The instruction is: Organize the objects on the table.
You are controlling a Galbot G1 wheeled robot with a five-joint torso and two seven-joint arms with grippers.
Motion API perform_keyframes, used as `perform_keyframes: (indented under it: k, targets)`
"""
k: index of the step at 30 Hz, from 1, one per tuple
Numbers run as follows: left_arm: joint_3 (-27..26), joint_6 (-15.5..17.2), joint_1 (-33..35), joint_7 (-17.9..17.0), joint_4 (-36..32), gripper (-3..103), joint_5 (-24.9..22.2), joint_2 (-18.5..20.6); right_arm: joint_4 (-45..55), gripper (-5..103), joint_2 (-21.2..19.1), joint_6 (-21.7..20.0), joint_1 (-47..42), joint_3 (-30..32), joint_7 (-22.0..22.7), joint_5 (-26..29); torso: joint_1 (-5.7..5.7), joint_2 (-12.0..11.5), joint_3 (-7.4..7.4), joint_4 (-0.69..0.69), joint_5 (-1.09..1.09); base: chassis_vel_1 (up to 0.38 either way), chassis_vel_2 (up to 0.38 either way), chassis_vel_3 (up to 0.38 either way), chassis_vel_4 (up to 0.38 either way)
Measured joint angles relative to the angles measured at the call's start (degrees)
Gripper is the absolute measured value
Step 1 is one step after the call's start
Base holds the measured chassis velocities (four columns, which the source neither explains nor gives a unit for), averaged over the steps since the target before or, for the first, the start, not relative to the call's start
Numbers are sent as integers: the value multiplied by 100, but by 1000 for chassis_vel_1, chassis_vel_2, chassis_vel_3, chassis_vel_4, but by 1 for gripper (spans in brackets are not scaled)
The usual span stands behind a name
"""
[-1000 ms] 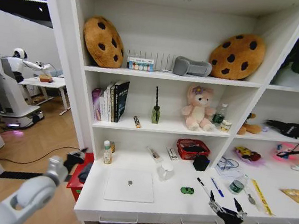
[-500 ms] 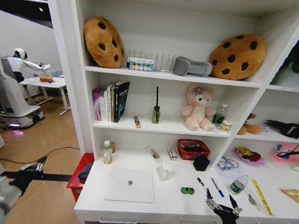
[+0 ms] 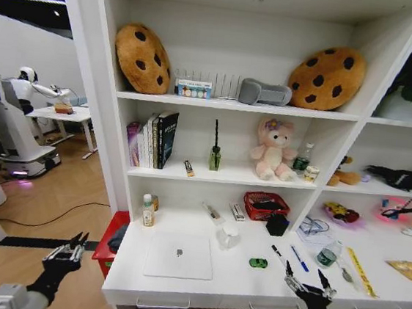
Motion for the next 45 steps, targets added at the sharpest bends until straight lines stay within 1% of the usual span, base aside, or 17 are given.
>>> perform_keyframes:
  k: [2,3,4,5,6,7,8,9,12,13,14,16,17,18,28,40,45]
  targets:
    - [152,-36,19,-24,-60,44,166,-231,19,100,43,210,-92,-23,-66,-92,0,0,0,0,0,0,0,0,0]
    - [152,-36,19,-24,-60,44,166,-231,19,100,43,210,-92,-23,-66,-92,0,0,0,0,0,0,0,0,0]
    - [192,-50,37,-24,-77,49,209,-289,19,100,55,277,-118,-41,-77,-111,0,0,0,0,1,0,0,0,0]
    - [223,-61,53,-24,-94,49,240,-332,16,100,61,330,-136,-53,-98,-126,0,0,0,0,1,0,0,0,0]
    - [256,-69,67,-26,-114,60,272,-379,-6,100,61,428,-171,-62,-124,-232,0,0,0,1,1,0,0,0,0]
    - [256,-69,67,-26,-114,60,272,-379,-6,100,61,428,-171,-62,-124,-232,0,0,0,1,1,0,0,0,0]
    - [268,-71,67,-34,-117,66,277,-390,-30,100,50,453,-191,-56,-149,-309,0,0,0,0,1,0,0,0,0]
    - [268,-71,67,-34,-117,66,277,-390,-30,100,50,453,-191,-56,-149,-309,0,0,0,0,1,0,0,0,0]
    - [360,-72,52,-71,-98,81,324,-403,-81,100,-33,440,-267,15,-181,-289,1,0,0,0,0,0,0,0,0]
    - [360,-72,52,-71,-98,81,324,-403,-81,100,-33,440,-267,15,-181,-289,1,0,0,0,0,0,0,0,0]
    - [404,-72,44,-75,-89,87,342,-420,-90,100,-35,477,-273,46,-154,-217,1,0,0,0,0,0,0,0,0]
    - [449,-71,35,-78,-85,87,356,-441,-97,100,-30,564,-280,73,-131,-153,1,0,0,0,0,0,0,0,0]
    - [502,-71,23,-83,-79,96,367,-458,-99,100,-18,685,-287,83,-101,-136,1,0,0,0,0,0,0,0,0]
    - [534,-71,11,-85,-69,99,380,-463,-99,100,-5,751,-290,85,-78,-182,1,0,0,0,0,0,0,0,0]
    - [553,-57,5,-104,-50,100,371,-456,68,100,62,802,-285,50,-38,-318,1,0,0,1,0,0,0,0,0]
    - [652,-48,36,-112,-51,100,413,-494,43,100,89,867,-385,69,-35,-279,0,0,0,0,0,-9,-8,6,9]
    - [747,-47,71,-116,-35,100,499,-527,-45,100,100,898,-408,76,-15,-134,0,0,0,1,0,-132,-144,150,136]
